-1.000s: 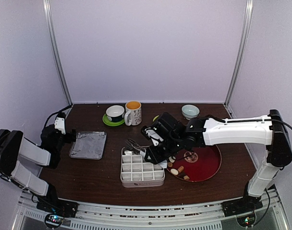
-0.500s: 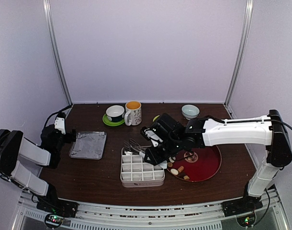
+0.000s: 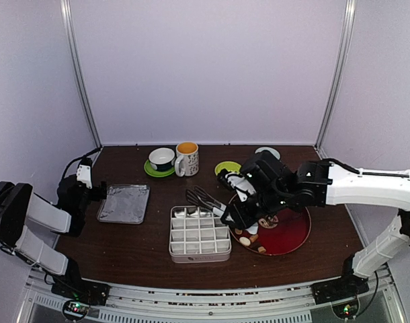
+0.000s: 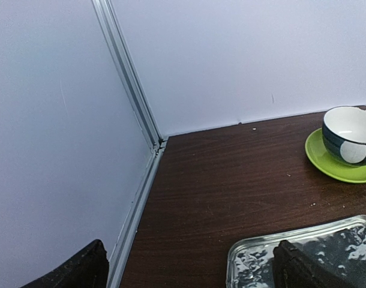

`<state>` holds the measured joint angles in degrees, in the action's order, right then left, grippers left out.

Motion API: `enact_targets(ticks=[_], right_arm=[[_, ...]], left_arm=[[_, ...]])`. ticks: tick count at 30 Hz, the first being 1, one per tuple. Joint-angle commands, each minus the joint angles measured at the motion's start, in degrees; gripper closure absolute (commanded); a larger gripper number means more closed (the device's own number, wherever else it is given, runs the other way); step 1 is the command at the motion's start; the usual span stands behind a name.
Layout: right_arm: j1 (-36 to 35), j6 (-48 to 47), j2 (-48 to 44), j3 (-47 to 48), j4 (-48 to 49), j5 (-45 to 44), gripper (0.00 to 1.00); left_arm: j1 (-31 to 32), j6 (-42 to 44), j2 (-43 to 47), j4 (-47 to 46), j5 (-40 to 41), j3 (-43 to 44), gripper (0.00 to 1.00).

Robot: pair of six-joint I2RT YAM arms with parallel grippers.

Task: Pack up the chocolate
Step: Place the fake chocolate in the empty pocket of the box, then pick up the fake chocolate from the plate.

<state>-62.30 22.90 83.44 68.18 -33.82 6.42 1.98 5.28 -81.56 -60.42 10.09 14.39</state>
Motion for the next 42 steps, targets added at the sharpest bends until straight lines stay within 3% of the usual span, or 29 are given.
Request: enact_targets(ticks=[1, 11, 18, 27, 42], right_arm=[[-0.3, -1.0, -5.9, -2.7, -4.5, -2.2, 0.63], [-0.2, 0.7, -16.8, -9.9, -11.3, 0.8, 0.63], [-0.3, 0.7, -21.2, -10.4, -22.2, 1.4, 0.62], [-0.2, 0.7, -22.7, -10.2, -32.4, 0.0, 0.62], [1.0, 0.3, -23.8, -10.4, -38.3, -2.1, 0.62]], left_arm=[[-0.4, 0.0, -0.1, -3.6, -0.1, 0.9, 0.02], [-0.4, 0.0, -0.1, -3.6, -0.1, 0.9, 0.02], [-0.4, 0.0, -0.1, -3.6, -0.1, 0.9, 0.02], [-0.4, 0.0, -0.1, -3.6, -0.1, 0.9, 0.02], [-0.4, 0.0, -0.1, -3.6, -0.1, 0.9, 0.02]])
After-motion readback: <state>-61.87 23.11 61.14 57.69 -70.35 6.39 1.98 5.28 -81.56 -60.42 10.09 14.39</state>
